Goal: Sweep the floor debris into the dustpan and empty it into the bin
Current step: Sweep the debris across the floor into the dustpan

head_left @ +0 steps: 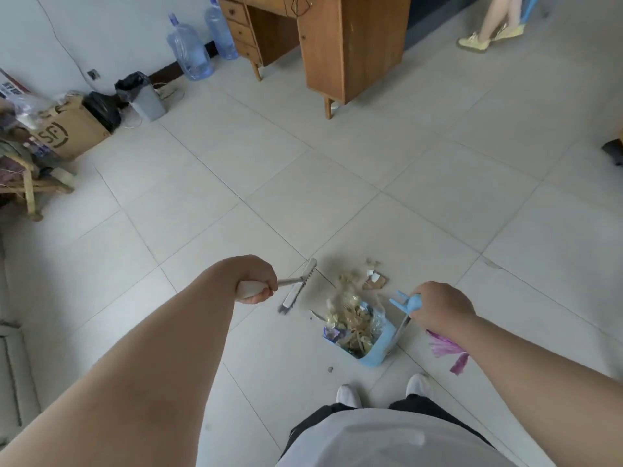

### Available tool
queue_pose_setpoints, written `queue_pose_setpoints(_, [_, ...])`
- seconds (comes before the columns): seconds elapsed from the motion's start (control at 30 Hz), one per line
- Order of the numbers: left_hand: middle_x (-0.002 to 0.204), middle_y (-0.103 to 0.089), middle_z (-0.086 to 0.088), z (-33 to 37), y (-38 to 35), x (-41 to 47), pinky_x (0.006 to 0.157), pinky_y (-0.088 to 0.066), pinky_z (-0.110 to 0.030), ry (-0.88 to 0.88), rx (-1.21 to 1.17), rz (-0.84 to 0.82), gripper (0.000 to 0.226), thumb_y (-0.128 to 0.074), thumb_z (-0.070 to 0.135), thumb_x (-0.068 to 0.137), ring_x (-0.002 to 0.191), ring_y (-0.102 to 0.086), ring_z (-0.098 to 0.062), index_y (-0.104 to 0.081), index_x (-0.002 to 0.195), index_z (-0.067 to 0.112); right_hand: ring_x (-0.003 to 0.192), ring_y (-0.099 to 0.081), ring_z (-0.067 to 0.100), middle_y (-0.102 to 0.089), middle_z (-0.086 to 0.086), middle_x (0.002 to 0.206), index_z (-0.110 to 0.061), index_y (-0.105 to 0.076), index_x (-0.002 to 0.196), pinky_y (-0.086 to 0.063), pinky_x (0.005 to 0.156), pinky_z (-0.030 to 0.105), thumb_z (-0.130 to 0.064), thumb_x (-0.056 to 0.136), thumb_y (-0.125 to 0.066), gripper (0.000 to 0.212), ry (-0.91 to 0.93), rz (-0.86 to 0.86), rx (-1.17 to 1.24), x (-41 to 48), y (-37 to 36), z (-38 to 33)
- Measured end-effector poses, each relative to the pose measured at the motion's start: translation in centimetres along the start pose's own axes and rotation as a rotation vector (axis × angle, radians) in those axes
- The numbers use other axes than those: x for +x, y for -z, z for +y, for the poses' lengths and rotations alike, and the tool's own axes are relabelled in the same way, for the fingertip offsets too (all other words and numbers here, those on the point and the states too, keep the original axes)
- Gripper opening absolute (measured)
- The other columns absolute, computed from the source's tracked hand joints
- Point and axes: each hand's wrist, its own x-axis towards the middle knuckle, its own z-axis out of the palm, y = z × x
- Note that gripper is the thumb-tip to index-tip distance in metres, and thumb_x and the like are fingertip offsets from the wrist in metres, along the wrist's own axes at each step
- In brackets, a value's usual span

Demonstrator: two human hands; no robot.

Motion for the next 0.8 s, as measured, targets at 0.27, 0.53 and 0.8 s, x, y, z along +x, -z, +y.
queue_pose_setpoints(0.27, [0.053, -0.053, -0.005, 3.4, -4.4, 6.3, 0.050, -0.039, -0.025, -0.141, 0.149, 0.051, 0.023, -0.054, 0.001, 0.090, 0.051, -0.046, -0.018, -0.050, 0.069, 0.008, 0.069, -0.053, 0.019, -0.056, -0.002, 0.072, -0.018, -0.052, 0.073, -0.032, 0.050, 0.023, -0.020, 0.082, -0.061, 0.013, -0.123, 0.027, 0.069, -2.1, -0.8, 2.5])
queue_pose_setpoints(0.53, [0.062, -0.055, -0.007, 9.0, -7.7, 10.2, 0.048, -0.045, -0.017, -0.182, 0.268, 0.021, 0.016, -0.058, 0.003, 0.088, 0.052, -0.051, -0.019, -0.053, 0.074, 0.007, 0.081, -0.059, 0.019, -0.065, -0.005, 0.089, -0.024, -0.068, 0.105, -0.042, 0.067, 0.025, -0.031, 0.086, -0.063, 0.021, -0.236, 0.108, 0.104, -2.3, -0.9, 3.7])
queue_pose_setpoints(0.8, [0.066, -0.063, -0.011, 11.3, -8.1, 9.0, 0.066, -0.050, -0.029, -0.243, 0.859, -0.014, 0.005, -0.060, 0.004, 0.075, 0.062, -0.058, -0.028, -0.064, 0.078, 0.003, 0.081, -0.062, 0.022, -0.065, -0.002, 0.083, -0.021, -0.068, 0.101, -0.044, 0.067, 0.026, -0.032, 0.085, -0.066, 0.019, -0.249, 0.102, 0.107, 0.4, 0.0, 3.9])
